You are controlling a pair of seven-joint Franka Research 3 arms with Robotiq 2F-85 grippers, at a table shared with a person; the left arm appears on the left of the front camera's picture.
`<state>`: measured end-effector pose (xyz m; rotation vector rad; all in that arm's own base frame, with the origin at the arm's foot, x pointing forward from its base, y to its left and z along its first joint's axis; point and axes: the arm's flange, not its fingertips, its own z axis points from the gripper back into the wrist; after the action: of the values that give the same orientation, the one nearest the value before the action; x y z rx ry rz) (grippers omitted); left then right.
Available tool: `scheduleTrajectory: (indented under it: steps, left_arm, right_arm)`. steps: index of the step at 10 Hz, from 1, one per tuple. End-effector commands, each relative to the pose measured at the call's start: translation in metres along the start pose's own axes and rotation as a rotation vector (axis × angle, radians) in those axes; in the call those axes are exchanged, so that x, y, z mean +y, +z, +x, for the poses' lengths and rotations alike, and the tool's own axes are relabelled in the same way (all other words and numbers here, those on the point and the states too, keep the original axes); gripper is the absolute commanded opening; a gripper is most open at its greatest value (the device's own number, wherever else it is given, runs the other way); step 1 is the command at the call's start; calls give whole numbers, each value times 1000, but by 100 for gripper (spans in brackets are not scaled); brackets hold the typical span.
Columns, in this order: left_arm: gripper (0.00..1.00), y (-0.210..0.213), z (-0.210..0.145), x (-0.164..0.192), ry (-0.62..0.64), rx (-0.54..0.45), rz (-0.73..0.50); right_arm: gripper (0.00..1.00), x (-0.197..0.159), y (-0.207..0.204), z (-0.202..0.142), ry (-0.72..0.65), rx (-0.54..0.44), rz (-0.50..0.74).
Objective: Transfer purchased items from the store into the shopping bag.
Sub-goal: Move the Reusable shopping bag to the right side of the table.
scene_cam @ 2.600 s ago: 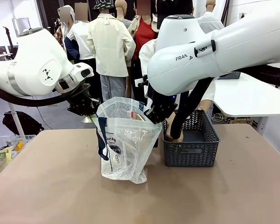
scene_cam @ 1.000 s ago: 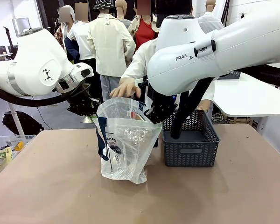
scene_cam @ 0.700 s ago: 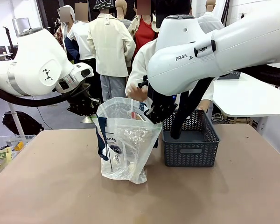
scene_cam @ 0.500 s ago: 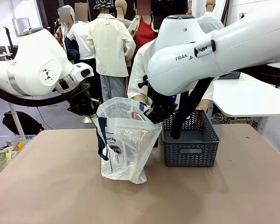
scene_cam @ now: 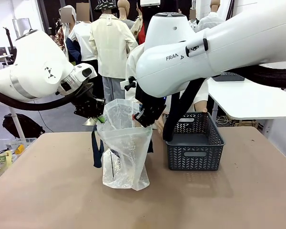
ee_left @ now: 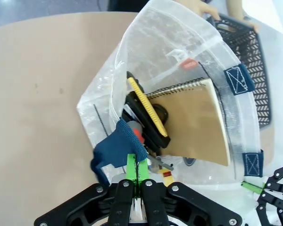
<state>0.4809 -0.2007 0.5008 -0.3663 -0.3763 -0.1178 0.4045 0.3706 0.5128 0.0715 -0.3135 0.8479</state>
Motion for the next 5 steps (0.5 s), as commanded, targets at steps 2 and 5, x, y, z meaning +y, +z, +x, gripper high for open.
scheduleTrajectory:
  steps: [2, 5]
  left_arm:
    - [55, -14, 3, 13, 52, 4, -150]
    - [70, -25, 7, 21, 117, 19, -336]
  right_arm:
    - [0, 1, -7, 13, 78, -4, 10]
    - [0, 3, -12, 19, 130, -9, 64]
